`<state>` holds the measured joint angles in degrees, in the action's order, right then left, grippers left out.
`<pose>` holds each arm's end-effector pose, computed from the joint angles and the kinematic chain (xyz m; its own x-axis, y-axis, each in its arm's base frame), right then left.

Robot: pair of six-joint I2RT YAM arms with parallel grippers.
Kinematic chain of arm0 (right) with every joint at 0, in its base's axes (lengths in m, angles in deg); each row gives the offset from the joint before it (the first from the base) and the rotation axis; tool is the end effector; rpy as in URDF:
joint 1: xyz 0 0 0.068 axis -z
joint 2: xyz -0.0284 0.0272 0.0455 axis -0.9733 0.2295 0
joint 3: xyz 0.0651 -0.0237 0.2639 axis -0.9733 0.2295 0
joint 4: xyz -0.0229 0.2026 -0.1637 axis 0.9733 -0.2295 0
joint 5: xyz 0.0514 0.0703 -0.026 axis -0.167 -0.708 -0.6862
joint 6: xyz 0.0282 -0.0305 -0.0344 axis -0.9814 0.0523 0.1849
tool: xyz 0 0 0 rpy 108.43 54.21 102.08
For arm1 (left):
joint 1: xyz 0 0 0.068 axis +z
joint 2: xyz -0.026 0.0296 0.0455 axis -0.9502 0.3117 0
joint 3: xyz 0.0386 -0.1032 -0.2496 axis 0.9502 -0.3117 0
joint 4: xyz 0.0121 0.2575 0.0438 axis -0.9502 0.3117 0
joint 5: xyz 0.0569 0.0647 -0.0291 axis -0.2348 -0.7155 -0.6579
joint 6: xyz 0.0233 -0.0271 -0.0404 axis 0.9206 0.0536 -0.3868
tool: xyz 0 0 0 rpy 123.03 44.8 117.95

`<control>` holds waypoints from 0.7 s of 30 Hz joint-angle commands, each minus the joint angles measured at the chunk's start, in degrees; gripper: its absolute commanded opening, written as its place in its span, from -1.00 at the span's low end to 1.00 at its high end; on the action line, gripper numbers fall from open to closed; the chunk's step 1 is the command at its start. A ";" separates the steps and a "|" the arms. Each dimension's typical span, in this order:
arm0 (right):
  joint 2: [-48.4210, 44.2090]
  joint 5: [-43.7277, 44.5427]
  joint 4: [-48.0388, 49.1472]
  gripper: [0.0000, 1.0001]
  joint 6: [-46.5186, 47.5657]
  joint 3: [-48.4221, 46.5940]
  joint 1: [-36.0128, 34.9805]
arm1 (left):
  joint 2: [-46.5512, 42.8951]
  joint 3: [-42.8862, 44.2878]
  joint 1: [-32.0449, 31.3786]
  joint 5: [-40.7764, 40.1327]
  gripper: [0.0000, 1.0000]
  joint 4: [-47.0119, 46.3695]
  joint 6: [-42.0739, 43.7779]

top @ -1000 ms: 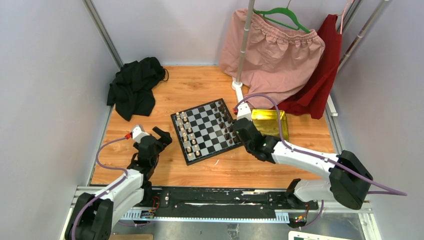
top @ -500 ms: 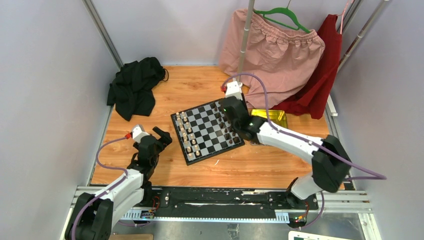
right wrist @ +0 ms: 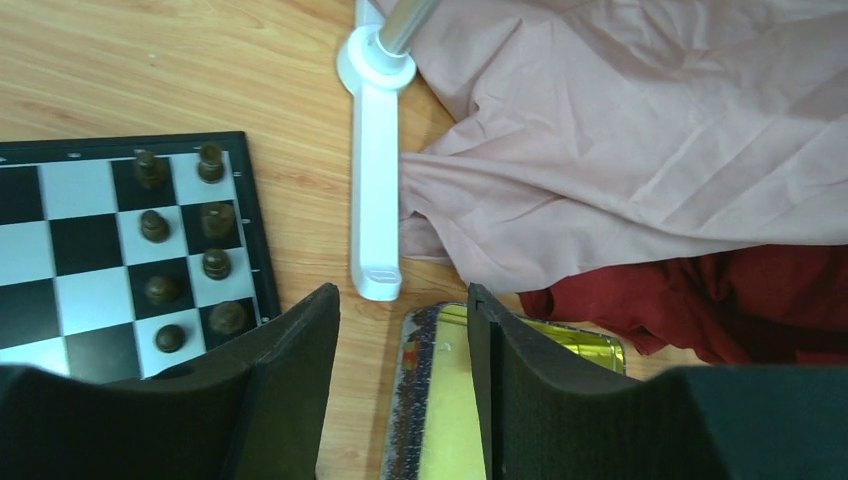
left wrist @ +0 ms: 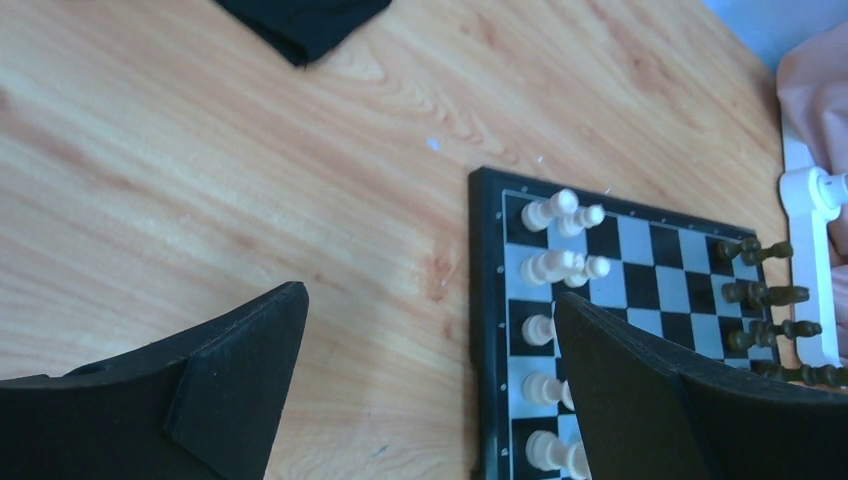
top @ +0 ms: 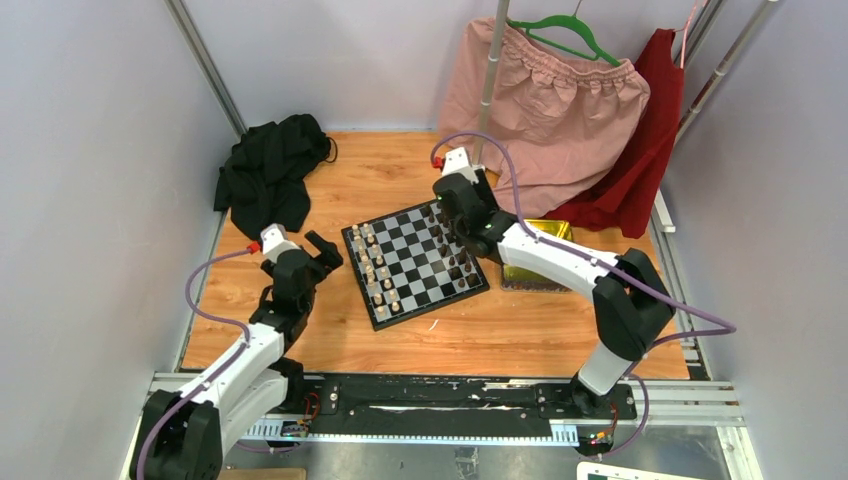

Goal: Set up the chess pieces on the board
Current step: Reset both arms

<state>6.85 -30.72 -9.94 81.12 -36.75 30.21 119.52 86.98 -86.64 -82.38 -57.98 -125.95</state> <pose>0.2797 0.2586 0.2856 -0.3078 -0.3431 -0.8874 -0.0914 0.9391 -0.3314 0.1739 -0.0315 0.1722 -0.2121 -0.5709 -0.7931 -0.3408 0.8039 -0.4875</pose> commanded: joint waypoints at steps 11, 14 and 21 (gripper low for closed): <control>-10.37 -11.79 7.92 0.15 2.48 9.35 16.93 | 6.14 8.69 0.22 -6.80 1.00 -7.39 17.17; -10.06 -12.64 8.98 0.15 2.65 10.18 19.52 | 10.20 10.42 0.22 -7.52 1.00 -11.16 18.87; -9.50 -12.10 11.44 0.16 1.58 12.44 22.59 | 14.84 12.39 0.22 -6.26 1.00 -18.17 23.98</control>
<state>-2.72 -42.68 -1.14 82.76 -25.27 51.21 133.36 97.43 -86.62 -87.91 -68.60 -106.65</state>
